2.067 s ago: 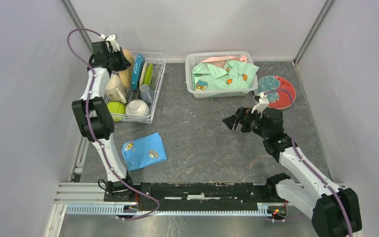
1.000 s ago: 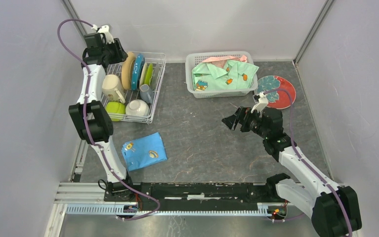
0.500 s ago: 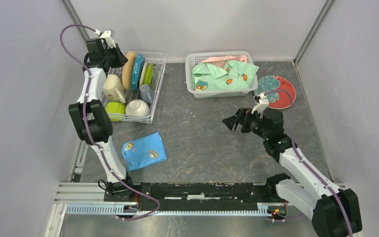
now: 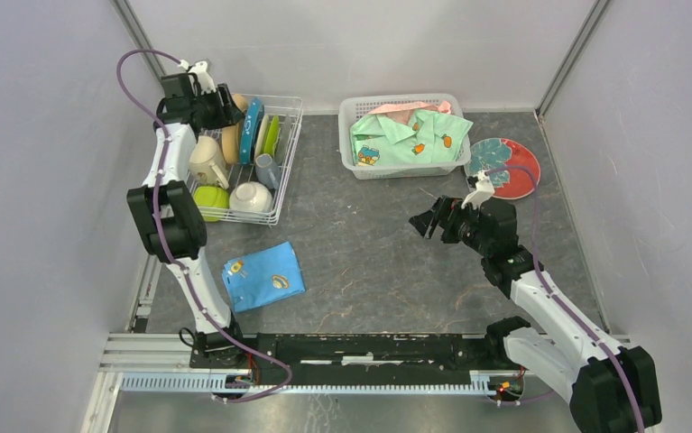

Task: Load the mixed dishes into the dish rack
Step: Insert the plate into the dish rack, then pick up the plate from the corner of the board.

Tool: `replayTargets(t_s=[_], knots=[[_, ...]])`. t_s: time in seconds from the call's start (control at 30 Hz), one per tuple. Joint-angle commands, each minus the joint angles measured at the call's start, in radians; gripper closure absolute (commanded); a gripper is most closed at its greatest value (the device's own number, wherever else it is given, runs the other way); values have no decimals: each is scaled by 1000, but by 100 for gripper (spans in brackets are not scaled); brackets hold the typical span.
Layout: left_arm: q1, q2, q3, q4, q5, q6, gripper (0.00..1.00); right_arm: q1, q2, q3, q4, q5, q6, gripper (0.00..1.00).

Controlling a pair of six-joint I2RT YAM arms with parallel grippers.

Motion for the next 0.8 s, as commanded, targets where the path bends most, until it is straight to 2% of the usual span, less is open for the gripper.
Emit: replayTargets(t_s=[0.0, 0.03, 0.07, 0.1, 0.33, 0.43, 0.5, 0.63, 0.7, 0.77], knots=[[-4, -45, 93, -23, 40, -34, 31, 6, -14, 38, -53, 120, 27, 2], [-3, -53, 108, -31, 46, -37, 24, 5, -14, 37, -50, 143, 32, 2], [-3, -62, 115, -40, 51, -40, 8, 6, -13, 35, -38, 176, 45, 2], [-4, -77, 117, -47, 56, -41, 1, 6, -7, 35, -18, 204, 58, 2], [-4, -228, 18, -73, 62, -34, 0, 0, 114, 165, 11, 429, 40, 2], [-6, -319, -68, -66, 76, -99, 0, -23, 169, 181, 54, 497, 45, 2], [-19, -399, -168, -39, 104, -118, 0, -64, 208, 178, 93, 500, 56, 2], [-54, -606, -398, 36, 79, -129, 0, -193, 272, 120, 267, 400, 63, 4], [-105, -723, -552, 119, 68, -148, 0, -257, 300, 119, 295, 401, 75, 6], [-187, -824, -635, 176, 44, -142, 0, -307, 331, 130, 294, 412, 87, 8]])
